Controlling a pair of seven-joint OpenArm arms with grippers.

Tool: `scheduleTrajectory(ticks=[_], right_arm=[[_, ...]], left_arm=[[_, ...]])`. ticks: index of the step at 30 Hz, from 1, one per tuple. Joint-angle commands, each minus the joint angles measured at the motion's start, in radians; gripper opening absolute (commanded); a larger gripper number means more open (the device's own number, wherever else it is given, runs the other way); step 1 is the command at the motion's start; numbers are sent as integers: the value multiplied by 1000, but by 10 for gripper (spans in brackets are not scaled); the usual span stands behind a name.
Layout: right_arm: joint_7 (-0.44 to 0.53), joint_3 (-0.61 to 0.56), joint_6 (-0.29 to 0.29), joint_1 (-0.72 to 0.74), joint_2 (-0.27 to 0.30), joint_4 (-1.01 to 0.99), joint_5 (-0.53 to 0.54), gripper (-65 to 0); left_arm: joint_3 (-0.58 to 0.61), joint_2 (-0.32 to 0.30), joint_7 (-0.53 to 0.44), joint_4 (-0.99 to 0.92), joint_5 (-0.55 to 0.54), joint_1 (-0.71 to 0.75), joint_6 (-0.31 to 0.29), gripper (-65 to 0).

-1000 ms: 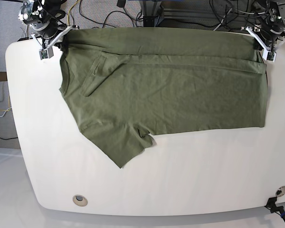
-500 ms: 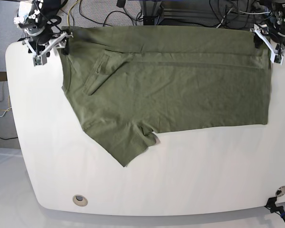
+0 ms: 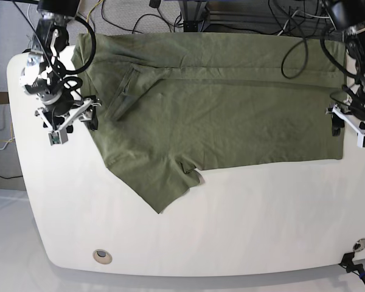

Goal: Fold the T-shirt properly
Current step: 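Move both grippers to the shirt's collar-side edge and grasp it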

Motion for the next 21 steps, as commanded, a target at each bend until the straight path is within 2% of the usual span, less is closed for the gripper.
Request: scheduleTrajectory(ticks=[1, 5, 9, 12, 14, 17, 21], right_arm=[[17, -24, -1, 55, 16, -35, 8, -228], [20, -61, -3, 82, 12, -78, 6, -229], [23, -72, -3, 81, 10, -79, 6, -229], [23, -72, -3, 78, 10, -79, 6, -229], [23, -67, -3, 78, 10, -78, 6, -229], [23, -66, -3, 78, 15, -75, 6, -229], [23, -66, -3, 91, 16, -75, 6, -229]], left_arm=[[-5, -24, -23, -89, -7, -102, 8, -204], [3, -56, -28, -304, -5, -251, 13, -204], [81, -103, -41, -517, -7, -386, 14, -204], [161, -123, -124, -671, -7, -449, 14, -204], [216, -130, -146, -763, -8, -499, 13, -204], [228, -128, -152, -852, -8, -535, 10, -204], [228, -126, -152, -865, -8, -532, 10, -208]])
